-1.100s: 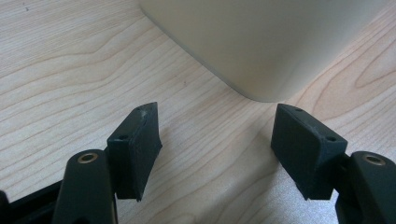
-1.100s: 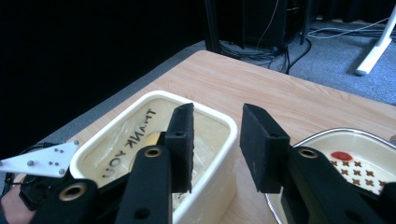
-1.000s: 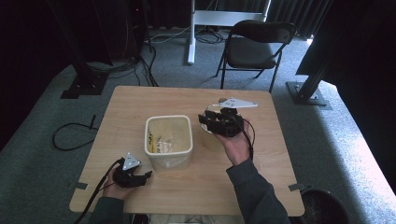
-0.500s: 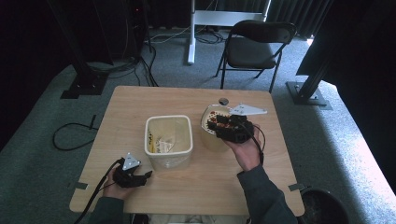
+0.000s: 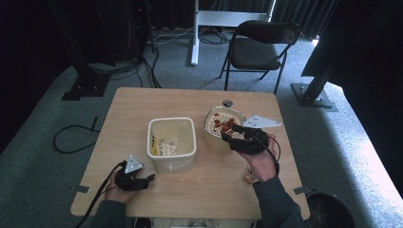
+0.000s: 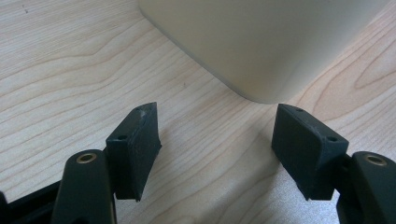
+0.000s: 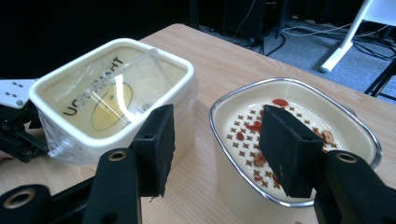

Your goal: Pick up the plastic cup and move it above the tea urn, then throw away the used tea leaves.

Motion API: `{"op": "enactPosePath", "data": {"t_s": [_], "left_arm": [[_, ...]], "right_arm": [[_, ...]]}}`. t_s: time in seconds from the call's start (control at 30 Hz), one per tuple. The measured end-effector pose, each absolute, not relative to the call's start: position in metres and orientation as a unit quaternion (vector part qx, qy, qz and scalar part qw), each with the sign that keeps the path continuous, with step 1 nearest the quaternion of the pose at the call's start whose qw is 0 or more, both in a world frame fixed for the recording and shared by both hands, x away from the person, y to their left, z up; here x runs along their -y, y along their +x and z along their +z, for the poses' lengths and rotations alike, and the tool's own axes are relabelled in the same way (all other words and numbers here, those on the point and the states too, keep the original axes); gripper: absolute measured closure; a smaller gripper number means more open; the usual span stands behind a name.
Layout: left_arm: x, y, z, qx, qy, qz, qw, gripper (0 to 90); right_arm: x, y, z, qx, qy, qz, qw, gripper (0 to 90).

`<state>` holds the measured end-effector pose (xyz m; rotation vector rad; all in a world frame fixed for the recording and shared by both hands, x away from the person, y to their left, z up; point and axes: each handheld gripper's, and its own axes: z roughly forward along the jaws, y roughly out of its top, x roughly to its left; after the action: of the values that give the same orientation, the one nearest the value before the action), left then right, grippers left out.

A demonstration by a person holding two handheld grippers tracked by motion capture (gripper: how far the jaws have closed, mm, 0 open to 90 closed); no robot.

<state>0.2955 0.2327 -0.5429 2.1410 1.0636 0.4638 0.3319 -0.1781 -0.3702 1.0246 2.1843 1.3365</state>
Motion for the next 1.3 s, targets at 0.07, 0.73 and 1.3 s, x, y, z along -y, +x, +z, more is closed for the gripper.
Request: {"op": "enactPosePath", "data": {"t_s": [0.07,0.73,1.3], "left_arm": [[-0.233,0.295,-0.543,-0.410,0.824,0.179,0.347,32.7],[-0.233,0.295,-0.544,-0.408,0.824,0.181,0.349,32.3],[-0.233,0.296,-0.544,-0.406,0.825,0.182,0.350,31.8]], "right_arm": [[0.180,0.331,-0.371,-0.777,0.367,0.475,0.192,44.5],[0.236,0.301,-0.415,-0.763,0.396,0.463,0.217,18.9],[0.261,0.260,-0.454,-0.761,0.371,0.477,0.236,11.9]]}}
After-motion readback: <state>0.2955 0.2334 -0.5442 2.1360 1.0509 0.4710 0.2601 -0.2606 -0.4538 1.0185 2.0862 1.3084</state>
